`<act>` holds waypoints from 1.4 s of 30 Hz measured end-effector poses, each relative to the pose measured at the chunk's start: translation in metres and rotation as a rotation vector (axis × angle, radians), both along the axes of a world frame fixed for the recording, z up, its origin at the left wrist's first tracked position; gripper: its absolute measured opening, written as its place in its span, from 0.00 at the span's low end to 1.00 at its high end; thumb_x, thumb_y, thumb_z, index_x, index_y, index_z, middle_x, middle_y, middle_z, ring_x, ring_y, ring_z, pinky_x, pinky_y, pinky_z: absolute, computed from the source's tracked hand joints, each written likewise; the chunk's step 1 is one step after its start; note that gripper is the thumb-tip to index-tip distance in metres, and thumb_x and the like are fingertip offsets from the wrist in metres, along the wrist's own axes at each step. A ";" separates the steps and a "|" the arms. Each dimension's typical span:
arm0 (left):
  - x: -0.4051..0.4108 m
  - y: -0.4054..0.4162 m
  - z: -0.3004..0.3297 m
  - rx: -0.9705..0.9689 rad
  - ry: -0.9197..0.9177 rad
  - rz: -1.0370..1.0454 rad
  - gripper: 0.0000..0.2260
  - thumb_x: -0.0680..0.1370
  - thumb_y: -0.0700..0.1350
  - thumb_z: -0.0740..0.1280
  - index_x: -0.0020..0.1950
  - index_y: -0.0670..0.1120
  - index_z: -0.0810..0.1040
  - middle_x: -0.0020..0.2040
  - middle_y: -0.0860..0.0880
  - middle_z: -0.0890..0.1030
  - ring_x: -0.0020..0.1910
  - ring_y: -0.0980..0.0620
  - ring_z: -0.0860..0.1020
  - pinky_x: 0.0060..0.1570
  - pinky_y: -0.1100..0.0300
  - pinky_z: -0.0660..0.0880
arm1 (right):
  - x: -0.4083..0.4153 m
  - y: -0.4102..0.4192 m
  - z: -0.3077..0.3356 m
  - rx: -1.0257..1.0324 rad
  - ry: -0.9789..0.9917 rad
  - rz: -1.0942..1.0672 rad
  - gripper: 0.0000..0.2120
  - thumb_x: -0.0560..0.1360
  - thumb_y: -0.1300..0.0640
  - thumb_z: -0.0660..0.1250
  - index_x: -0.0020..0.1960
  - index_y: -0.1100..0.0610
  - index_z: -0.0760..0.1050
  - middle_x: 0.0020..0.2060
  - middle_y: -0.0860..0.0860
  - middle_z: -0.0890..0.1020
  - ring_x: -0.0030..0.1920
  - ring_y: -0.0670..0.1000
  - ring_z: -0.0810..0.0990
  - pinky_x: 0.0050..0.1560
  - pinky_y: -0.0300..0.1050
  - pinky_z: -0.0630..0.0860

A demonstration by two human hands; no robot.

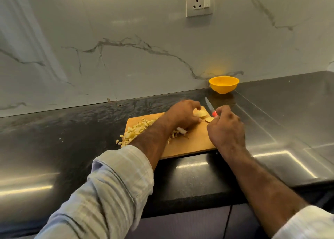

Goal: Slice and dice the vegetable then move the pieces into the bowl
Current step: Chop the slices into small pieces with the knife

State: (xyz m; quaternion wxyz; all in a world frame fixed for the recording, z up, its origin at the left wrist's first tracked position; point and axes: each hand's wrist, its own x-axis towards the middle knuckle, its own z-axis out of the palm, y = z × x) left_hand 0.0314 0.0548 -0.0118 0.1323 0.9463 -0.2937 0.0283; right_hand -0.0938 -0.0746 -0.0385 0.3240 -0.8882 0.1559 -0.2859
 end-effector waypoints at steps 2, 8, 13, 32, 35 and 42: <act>0.007 -0.008 0.000 0.015 0.029 0.005 0.21 0.78 0.57 0.75 0.68 0.53 0.79 0.66 0.51 0.81 0.59 0.50 0.79 0.59 0.51 0.80 | -0.001 -0.001 -0.001 0.000 0.005 0.007 0.13 0.77 0.58 0.66 0.61 0.54 0.70 0.52 0.55 0.82 0.49 0.58 0.80 0.41 0.47 0.70; 0.018 -0.006 0.004 -0.126 0.134 0.009 0.09 0.80 0.51 0.74 0.58 0.49 0.86 0.52 0.52 0.84 0.51 0.53 0.82 0.48 0.60 0.79 | -0.001 0.002 -0.001 -0.038 0.009 0.028 0.14 0.76 0.58 0.66 0.60 0.52 0.66 0.51 0.53 0.81 0.46 0.56 0.81 0.38 0.46 0.71; 0.019 -0.004 0.008 -0.171 0.148 0.054 0.09 0.83 0.47 0.71 0.60 0.46 0.87 0.54 0.50 0.84 0.52 0.52 0.82 0.53 0.57 0.81 | -0.002 0.004 -0.001 -0.051 -0.005 0.034 0.14 0.77 0.58 0.65 0.60 0.53 0.65 0.50 0.55 0.81 0.46 0.57 0.82 0.37 0.46 0.72; 0.006 0.051 0.007 -0.638 -0.252 0.090 0.05 0.82 0.43 0.68 0.53 0.44 0.84 0.43 0.51 0.81 0.42 0.53 0.78 0.38 0.65 0.71 | -0.004 0.014 0.001 -0.292 0.083 0.022 0.09 0.78 0.53 0.63 0.54 0.52 0.79 0.46 0.54 0.85 0.44 0.58 0.80 0.40 0.49 0.74; 0.005 0.056 0.011 -0.644 -0.297 0.078 0.06 0.82 0.42 0.67 0.53 0.44 0.83 0.45 0.50 0.82 0.44 0.52 0.78 0.38 0.67 0.69 | -0.012 0.022 0.005 -0.340 0.147 0.041 0.13 0.80 0.50 0.62 0.60 0.52 0.80 0.50 0.55 0.85 0.49 0.59 0.82 0.45 0.52 0.79; 0.005 0.063 0.014 -0.694 -0.280 0.126 0.07 0.82 0.44 0.65 0.54 0.45 0.82 0.48 0.48 0.84 0.47 0.49 0.80 0.45 0.57 0.76 | -0.030 0.060 0.015 -0.307 0.277 0.189 0.14 0.79 0.50 0.64 0.61 0.52 0.82 0.54 0.52 0.84 0.53 0.55 0.79 0.50 0.51 0.78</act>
